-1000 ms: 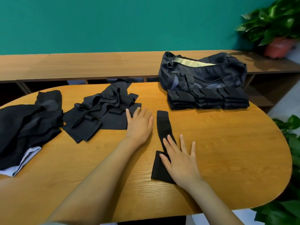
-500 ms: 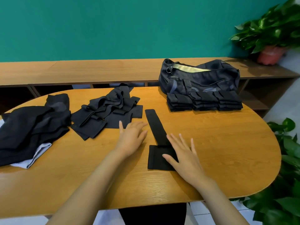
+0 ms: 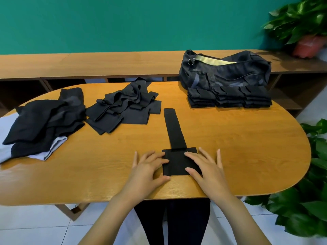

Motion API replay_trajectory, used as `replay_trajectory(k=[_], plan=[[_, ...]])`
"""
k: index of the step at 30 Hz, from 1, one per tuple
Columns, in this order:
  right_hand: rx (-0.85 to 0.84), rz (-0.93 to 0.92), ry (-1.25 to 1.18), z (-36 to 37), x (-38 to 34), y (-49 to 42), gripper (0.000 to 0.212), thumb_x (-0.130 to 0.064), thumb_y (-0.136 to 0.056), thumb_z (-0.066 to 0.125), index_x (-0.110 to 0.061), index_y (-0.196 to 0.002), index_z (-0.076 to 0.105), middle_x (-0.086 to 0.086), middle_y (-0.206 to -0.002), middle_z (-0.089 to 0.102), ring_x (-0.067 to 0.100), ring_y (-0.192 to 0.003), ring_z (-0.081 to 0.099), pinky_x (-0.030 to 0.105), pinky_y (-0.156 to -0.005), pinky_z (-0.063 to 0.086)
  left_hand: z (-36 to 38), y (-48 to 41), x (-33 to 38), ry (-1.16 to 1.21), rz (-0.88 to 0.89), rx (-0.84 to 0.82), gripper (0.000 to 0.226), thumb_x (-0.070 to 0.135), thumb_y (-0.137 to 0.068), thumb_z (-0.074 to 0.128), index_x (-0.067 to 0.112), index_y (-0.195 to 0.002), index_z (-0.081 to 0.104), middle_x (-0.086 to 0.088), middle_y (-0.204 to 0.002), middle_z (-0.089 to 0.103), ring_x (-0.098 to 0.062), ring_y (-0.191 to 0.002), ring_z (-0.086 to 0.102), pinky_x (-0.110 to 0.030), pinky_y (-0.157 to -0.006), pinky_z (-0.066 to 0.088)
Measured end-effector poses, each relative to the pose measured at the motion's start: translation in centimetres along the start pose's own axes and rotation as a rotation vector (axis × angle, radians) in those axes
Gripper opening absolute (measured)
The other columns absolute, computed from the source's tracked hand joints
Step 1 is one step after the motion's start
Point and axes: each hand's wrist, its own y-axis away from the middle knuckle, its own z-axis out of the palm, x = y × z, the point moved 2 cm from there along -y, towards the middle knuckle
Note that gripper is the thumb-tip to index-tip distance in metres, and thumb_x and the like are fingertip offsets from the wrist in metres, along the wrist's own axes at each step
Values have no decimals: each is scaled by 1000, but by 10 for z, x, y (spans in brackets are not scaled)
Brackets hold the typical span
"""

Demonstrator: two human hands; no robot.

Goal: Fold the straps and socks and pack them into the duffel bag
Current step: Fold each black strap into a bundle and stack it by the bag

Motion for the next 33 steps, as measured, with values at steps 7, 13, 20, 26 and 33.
replay_trajectory(k=[7,13,20,26,33], plan=[[79,-77,-38,2,5,20,67,-80,-86,22,-44,-134,51,-26,-139,46,1,-144,16,43,-116,-22,15,13,9,87,56,108,38,53,-89,54,41,-124,61,21,-147,39,1,-141,16,-40,-117,-13],[177,-94,-28,6,2,25,45,-72,-83,43,-42,-105,70,-24,-121,59,8,-135,37,54,-118,-8,25,21,10,102,57,279,44,56,-89,38,35,-107,72,13,-134,57,-6,-134,32,-54,-116,7],[275,-47,-46,11,-11,25,38,-50,-97,38,-35,-88,73,-21,-101,64,5,-120,46,50,-120,-1,27,22,14,176,-68,363,42,57,-87,40,36,-94,75,22,-117,61,1,-123,34,-50,-115,7],[276,-36,17,13,-15,19,36,-40,-97,38,-31,-86,71,-17,-94,65,8,-110,49,51,-119,6,27,18,23,121,-113,365,43,65,-79,47,35,-90,76,21,-102,62,-9,-110,48,-62,-112,14],[233,-27,-48,8,-10,21,37,-59,-92,43,-34,-97,70,-21,-100,66,7,-118,48,53,-119,-1,25,11,27,81,-124,386,27,52,-81,58,32,-82,75,18,-86,61,-11,-98,52,-61,-111,17]])
